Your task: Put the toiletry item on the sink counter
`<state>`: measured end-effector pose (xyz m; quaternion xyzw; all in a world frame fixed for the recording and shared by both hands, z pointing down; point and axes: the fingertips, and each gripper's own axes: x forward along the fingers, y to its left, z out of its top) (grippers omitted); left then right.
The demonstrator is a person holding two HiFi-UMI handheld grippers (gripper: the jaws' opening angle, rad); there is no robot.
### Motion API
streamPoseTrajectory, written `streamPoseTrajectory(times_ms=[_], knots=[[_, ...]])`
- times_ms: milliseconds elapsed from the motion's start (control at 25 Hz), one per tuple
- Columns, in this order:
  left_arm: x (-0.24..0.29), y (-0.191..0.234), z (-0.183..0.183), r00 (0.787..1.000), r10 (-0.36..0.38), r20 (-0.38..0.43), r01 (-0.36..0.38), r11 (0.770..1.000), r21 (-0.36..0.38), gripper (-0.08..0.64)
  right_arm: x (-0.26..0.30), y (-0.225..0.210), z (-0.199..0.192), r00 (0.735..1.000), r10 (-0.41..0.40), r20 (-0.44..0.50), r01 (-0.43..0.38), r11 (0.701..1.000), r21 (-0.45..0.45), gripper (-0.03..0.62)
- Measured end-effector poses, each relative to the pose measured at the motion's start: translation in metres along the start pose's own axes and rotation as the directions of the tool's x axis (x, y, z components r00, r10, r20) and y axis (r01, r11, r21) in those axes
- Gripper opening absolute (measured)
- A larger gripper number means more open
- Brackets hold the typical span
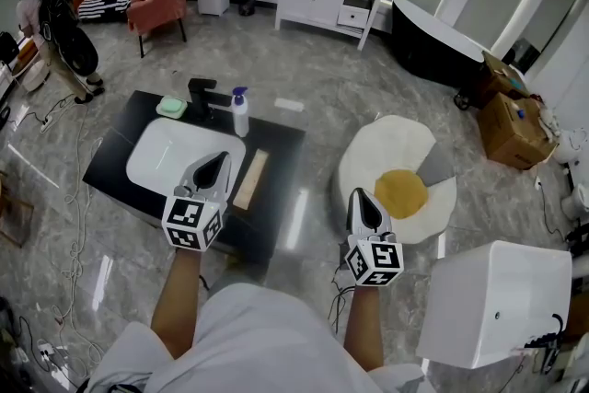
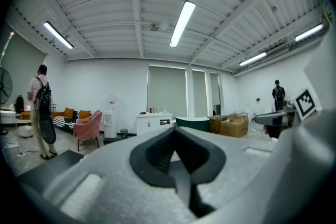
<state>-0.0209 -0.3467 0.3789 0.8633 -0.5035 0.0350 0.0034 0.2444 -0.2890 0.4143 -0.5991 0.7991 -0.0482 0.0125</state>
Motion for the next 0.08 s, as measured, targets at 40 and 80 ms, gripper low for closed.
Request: streamPoseTrajectory(times_ms=[40,80], knots=[[0.0005,0.0007,0.0,1.0,0.001,0.0,-0.001,1.0,-0.002,-0.003,0.0007,-0.0001,0.0,1.0,0.001,-0.001,-0.001,1.0,-0.001,0.005],[0.001,0.0013,0.0,1.0,0.002,-0.001,-0.002,1.0,-0.004,-0.003,0.0015,-0.0003,0.0,1.0,0.002,-0.001,-0.002,1.0,-0.001,0.005]])
